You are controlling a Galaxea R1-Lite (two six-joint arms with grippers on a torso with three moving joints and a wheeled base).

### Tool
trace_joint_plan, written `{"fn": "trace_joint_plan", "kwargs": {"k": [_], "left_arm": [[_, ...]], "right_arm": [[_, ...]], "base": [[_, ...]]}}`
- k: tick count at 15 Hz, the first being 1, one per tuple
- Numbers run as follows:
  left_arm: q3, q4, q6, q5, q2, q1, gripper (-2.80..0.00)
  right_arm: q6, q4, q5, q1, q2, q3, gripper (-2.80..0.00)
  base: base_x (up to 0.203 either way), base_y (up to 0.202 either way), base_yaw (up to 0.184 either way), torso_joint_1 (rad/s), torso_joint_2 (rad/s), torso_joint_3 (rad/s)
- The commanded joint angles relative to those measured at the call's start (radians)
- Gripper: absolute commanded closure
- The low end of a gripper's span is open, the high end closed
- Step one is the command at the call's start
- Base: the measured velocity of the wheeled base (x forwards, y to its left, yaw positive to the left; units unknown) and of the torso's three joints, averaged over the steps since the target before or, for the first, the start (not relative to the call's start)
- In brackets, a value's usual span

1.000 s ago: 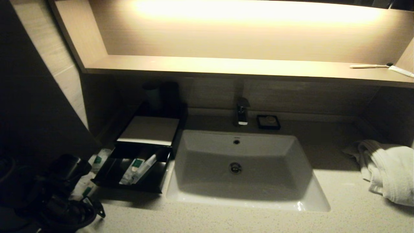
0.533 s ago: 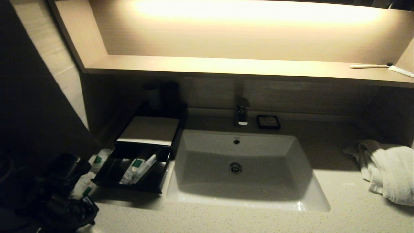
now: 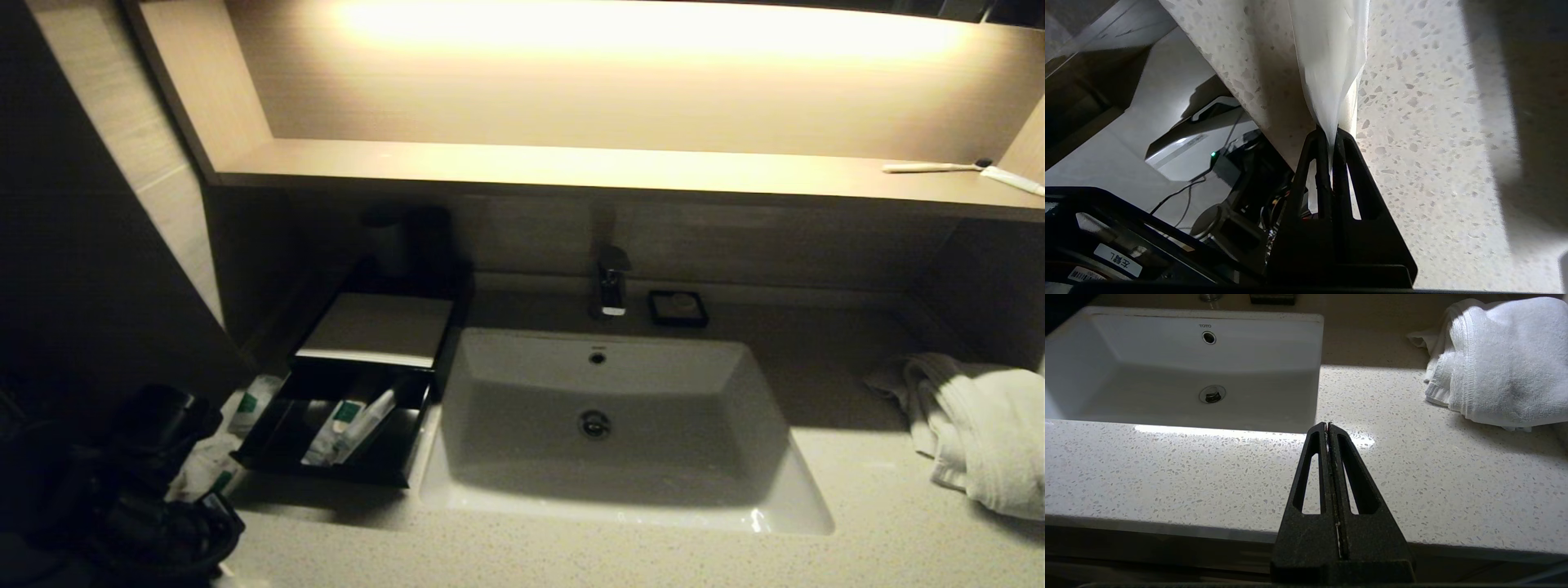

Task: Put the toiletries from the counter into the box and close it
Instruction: Pick up the bathroom toiletry

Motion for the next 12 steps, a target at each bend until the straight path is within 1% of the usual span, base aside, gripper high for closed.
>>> {"fn": "trace_joint_plan", "kwargs": {"k": [1, 5, 7, 8, 9, 10, 12], "left_arm": [[0.000, 0.012, -0.006, 0.004, -0.068, 0.000, 0.00], [-0.019, 0.081, 0.009, 0.010, -0.194, 0.000, 0.00], [-0.038, 0.120, 0.046, 0.013, -0.254, 0.000, 0.00], [-0.062, 0.151, 0.081, 0.014, -0.292, -0.001, 0.00], [-0.103, 0.190, 0.128, 0.014, -0.318, -0.001, 0.00], [-0.141, 0.225, 0.189, 0.014, -0.332, -0.002, 0.00], [-0.195, 0.268, 0.343, 0.014, -0.341, -0.002, 0.00]], "right_arm": [[0.000, 0.000, 0.000, 0.000, 0.000, 0.000, 0.00], [0.000, 0.000, 0.000, 0.000, 0.000, 0.000, 0.00], [0.000, 0.000, 0.000, 0.000, 0.000, 0.000, 0.00], [0.000, 0.000, 0.000, 0.000, 0.000, 0.000, 0.00], [0.000, 0.000, 0.000, 0.000, 0.000, 0.000, 0.00], [0.000, 0.000, 0.000, -0.001, 0.000, 0.000, 0.00], [0.000, -0.002, 0.000, 0.000, 0.000, 0.000, 0.00]], "base": [[0.000, 0.000, 0.000, 0.000, 0.00, 0.000], [0.000, 0.000, 0.000, 0.000, 0.00, 0.000], [0.000, 0.000, 0.000, 0.000, 0.00, 0.000], [0.000, 0.000, 0.000, 0.000, 0.00, 0.000], [0.000, 0.000, 0.000, 0.000, 0.00, 0.000], [0.000, 0.000, 0.000, 0.000, 0.00, 0.000], [0.000, 0.000, 0.000, 0.000, 0.00, 0.000]]}}
